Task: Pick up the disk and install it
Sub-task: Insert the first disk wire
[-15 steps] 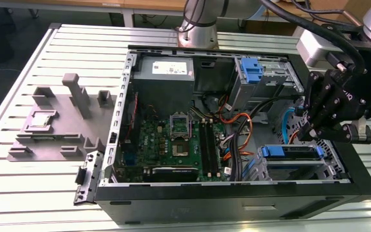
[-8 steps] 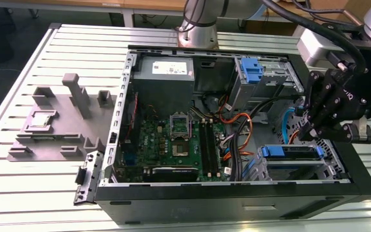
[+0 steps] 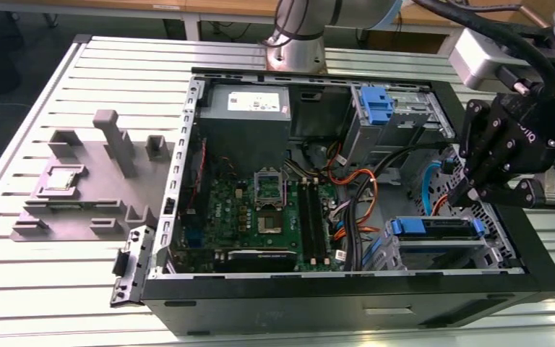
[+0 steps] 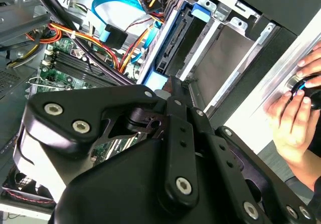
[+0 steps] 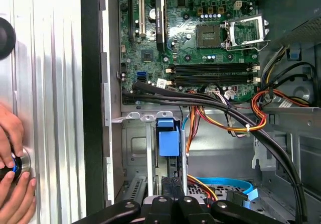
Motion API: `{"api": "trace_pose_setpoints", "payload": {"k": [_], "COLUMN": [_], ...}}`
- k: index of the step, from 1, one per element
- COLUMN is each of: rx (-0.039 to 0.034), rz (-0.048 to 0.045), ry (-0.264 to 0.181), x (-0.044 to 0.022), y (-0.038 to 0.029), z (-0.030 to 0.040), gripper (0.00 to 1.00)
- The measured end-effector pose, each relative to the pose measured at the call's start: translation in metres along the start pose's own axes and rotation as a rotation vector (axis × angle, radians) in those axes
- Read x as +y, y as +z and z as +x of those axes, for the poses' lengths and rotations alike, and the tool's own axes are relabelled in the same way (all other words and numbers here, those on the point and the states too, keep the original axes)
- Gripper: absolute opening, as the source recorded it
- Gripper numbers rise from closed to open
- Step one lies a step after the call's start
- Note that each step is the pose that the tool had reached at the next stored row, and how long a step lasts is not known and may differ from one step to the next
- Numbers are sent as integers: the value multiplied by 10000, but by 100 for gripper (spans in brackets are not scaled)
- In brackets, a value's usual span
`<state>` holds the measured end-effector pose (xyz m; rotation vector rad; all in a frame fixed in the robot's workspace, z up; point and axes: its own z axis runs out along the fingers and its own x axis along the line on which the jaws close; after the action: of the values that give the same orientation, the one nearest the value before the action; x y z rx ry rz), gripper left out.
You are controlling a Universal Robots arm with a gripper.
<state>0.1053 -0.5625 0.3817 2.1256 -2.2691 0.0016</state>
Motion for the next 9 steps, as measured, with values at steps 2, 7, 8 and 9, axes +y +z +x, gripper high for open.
{"api": "trace_pose_setpoints", "payload": {"k": [2,7,8,9], "rx": [0,4,6,9], "rz": [0,1,4,8], "ry": [0,-73,-182,-315], "x": [0,-12,-12,-13], "y": [0,-2,-2,-2], "z": [0,-1,-1,-1], "gripper": [10,10,10,10]}}
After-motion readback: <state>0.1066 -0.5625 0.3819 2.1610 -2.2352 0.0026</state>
